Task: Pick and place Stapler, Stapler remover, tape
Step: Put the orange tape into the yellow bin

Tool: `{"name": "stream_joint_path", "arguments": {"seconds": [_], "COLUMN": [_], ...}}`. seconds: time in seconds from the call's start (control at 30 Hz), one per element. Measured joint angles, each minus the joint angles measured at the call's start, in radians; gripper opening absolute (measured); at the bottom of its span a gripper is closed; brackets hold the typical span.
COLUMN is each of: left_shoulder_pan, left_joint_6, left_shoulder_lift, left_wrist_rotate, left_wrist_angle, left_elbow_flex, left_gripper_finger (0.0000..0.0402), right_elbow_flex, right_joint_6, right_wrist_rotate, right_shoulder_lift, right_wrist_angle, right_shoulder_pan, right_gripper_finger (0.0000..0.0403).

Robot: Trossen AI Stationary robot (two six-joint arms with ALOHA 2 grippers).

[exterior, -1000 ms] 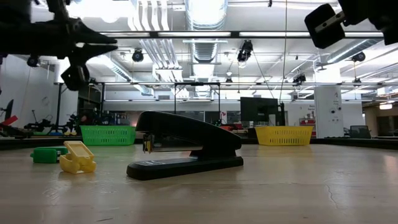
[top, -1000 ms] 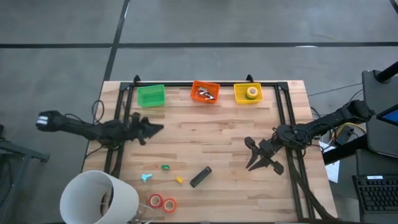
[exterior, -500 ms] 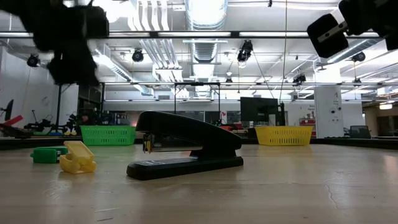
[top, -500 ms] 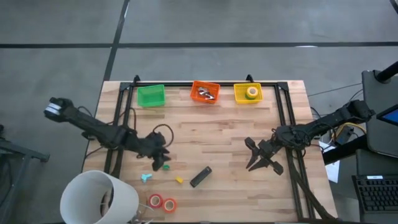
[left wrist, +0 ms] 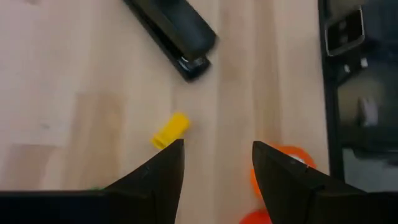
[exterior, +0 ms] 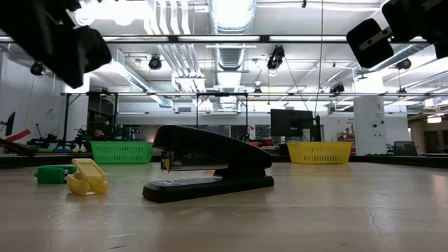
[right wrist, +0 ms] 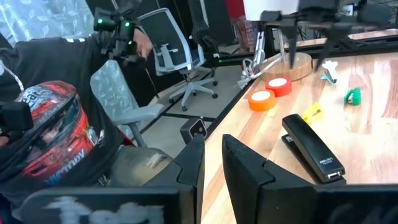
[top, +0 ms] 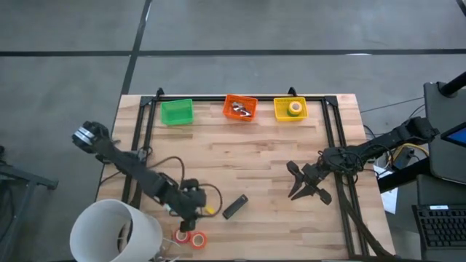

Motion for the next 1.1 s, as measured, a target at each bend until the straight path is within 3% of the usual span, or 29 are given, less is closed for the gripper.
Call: {"name": "stream_joint_path", "arguments": {"seconds": [0.23,0.83,0.97,1.1], "left_shoulder_pan": [-0.046,-0.111,-0.111,-0.111], "left_joint_6": [-0.014,-0.008,-0.012,-0.032], "left_shoulder_lift": [0.133,0.332,0.343,0.341], "left_wrist_rotate": [0.117,0.096,0.096,0.094], "left_wrist_angle": [-0.042,-0.038,-0.013,0.011], "left_elbow_flex": [0.094,0.152,0.152,0.151], "left_gripper_finger": [0.0190,0.0186,0.0159,0.0107], "right_elbow_flex": [0.000,-0.001,-0.001,-0.001], "right_joint_6": [0.003,-0.005,-0.008,-0.005], "right_wrist_rotate": [0.000,0.000,0.000,0.000], "right_shoulder_lift": [0.000,0.000,0.000,0.000], "right_wrist_angle": [0.000,0.000,0.000,0.000], "right_shoulder_pan": [0.000,0.000,0.000,0.000], "right_gripper_finger": [0.0054,0.0054,0.0054,0.0054]}}
